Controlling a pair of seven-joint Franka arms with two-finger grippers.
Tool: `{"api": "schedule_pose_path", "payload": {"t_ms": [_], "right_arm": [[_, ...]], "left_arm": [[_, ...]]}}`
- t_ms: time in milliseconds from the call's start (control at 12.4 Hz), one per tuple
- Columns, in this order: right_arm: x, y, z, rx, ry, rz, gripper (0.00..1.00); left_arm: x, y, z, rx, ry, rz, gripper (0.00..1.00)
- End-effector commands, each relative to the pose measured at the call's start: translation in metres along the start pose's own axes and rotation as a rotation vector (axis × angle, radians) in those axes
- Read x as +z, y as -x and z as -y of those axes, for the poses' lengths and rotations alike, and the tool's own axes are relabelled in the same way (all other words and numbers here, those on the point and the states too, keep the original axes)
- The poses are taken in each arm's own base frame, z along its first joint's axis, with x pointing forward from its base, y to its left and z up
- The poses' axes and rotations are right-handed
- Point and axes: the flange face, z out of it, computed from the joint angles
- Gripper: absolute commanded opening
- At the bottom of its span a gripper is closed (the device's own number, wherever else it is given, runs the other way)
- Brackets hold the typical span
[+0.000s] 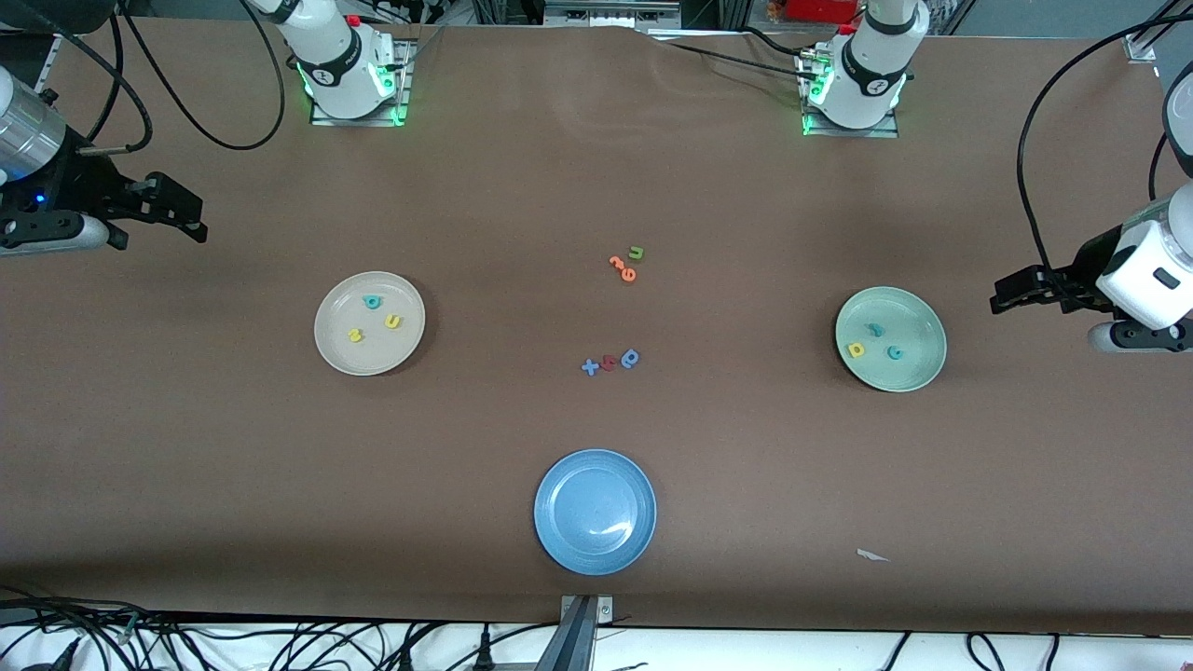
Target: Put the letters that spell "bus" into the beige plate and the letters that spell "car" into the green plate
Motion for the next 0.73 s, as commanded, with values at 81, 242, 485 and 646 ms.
{"api": "schedule_pose_path", "payload": {"t_ms": [81,242,485,646], "right_arm": [[-0.0028,-0.0047,-0.0003,-0.005,0.014,0.008,1.0],[-0.002,-0.0028,0.0058,0.049,0.014,0.019,1.0],[-0.0016,-0.0029,0.0046,0.163,0.018,0.021,1.0],[-0.0019,-0.0029,0.0004,0.169,0.019,0.019,1.0]], "left_arm": [[-0.0142,0.0058,-0.0015,0.012,0.014,-0.026,0.99],[-0.0131,0.0057,-0.0033,0.008,0.016,-0.023,1.0],[-0.0095,0.0042,-0.0047,0.009,0.013,-0.017,1.0],[-0.0094,0.0042,-0.0047,0.009,0.013,-0.017,1.0]]}}
